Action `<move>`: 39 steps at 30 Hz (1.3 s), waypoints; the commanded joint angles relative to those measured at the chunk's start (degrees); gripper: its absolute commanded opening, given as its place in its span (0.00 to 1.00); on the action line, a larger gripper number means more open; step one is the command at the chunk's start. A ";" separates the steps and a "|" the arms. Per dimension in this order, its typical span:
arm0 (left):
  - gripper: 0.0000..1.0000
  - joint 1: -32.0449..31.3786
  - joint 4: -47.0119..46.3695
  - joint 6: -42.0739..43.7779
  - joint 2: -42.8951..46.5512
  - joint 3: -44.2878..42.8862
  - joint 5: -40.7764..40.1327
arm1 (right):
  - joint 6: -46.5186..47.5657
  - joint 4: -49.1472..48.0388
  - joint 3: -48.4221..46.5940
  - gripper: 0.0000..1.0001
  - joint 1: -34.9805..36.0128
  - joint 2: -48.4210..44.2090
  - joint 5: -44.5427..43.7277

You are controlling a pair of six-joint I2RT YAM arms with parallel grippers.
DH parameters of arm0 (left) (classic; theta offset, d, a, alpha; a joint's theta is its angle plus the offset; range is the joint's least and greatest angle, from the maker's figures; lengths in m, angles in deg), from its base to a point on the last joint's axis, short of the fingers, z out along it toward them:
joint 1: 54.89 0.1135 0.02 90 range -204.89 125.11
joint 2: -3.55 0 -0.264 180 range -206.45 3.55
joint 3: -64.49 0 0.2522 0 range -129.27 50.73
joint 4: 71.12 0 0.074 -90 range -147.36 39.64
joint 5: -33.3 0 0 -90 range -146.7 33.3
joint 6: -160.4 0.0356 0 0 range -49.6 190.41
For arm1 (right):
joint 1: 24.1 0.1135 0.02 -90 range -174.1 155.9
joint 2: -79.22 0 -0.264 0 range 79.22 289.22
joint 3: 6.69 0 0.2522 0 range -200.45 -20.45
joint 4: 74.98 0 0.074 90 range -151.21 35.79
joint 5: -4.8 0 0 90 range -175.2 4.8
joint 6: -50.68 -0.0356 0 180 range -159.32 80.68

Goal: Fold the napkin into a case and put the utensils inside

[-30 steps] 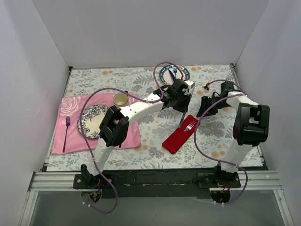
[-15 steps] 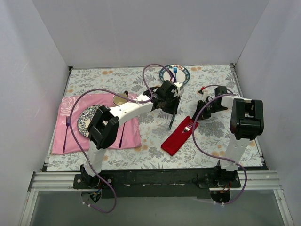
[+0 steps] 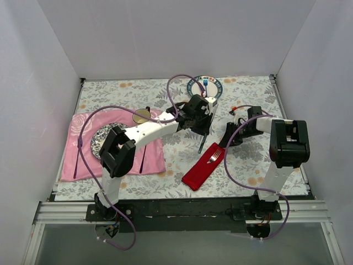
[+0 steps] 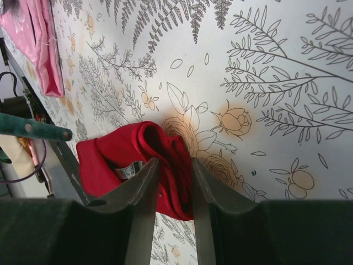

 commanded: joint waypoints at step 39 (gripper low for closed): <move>0.00 -6.60 14.74 -0.11 -13.27 -15.75 -0.35 | -0.14 0.51 5.74 0.47 -4.06 -4.26 2.50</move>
